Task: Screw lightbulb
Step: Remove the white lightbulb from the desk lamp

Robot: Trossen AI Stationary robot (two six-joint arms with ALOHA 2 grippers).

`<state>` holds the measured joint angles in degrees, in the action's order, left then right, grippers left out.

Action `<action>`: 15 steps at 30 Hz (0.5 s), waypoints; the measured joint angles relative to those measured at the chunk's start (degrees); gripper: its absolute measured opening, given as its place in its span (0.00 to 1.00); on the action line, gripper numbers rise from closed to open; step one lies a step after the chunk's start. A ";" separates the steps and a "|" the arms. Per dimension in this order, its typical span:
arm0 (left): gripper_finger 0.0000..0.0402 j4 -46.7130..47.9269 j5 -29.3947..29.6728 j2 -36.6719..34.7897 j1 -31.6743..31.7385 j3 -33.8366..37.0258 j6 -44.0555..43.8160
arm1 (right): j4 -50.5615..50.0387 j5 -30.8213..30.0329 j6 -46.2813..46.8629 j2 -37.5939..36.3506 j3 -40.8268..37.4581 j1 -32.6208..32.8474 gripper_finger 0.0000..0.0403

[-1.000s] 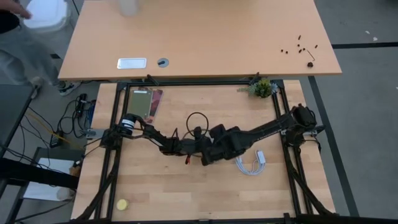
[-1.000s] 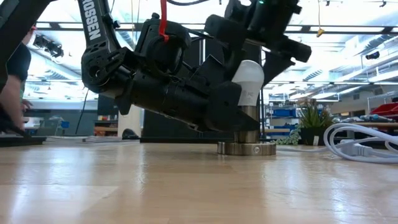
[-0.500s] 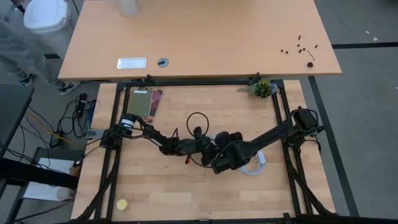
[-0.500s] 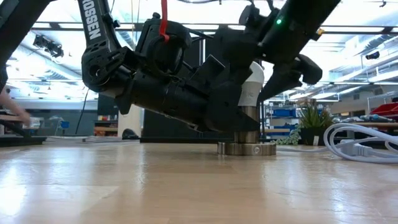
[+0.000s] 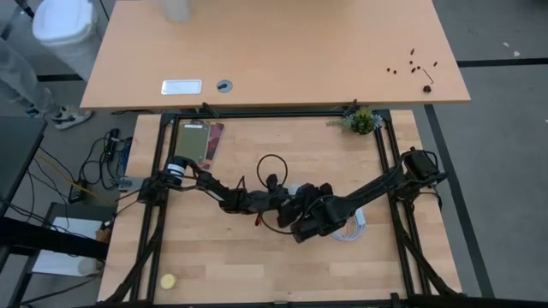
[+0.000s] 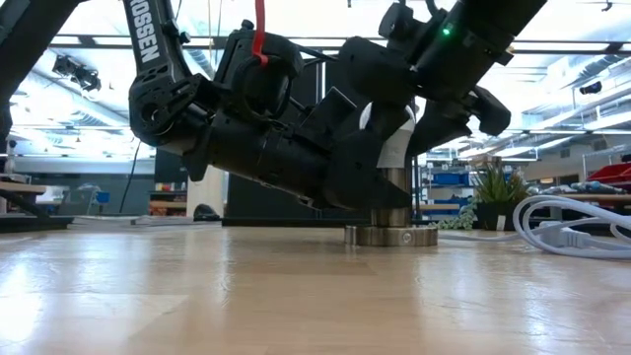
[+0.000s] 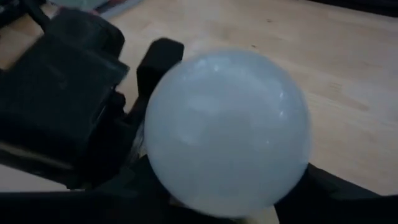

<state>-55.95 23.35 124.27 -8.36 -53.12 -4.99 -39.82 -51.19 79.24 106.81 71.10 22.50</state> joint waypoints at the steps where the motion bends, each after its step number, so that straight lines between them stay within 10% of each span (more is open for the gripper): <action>1: 0.47 0.00 0.00 0.00 0.00 0.02 0.00 | -0.08 0.15 -0.14 0.02 -0.04 0.00 0.57; 15: 0.47 0.03 0.04 0.00 0.00 0.04 0.13 | -0.52 1.87 -9.34 0.02 0.01 0.00 0.53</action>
<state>-55.92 23.40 124.27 -8.36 -53.08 -4.86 -40.34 -49.32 69.90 106.83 71.11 22.50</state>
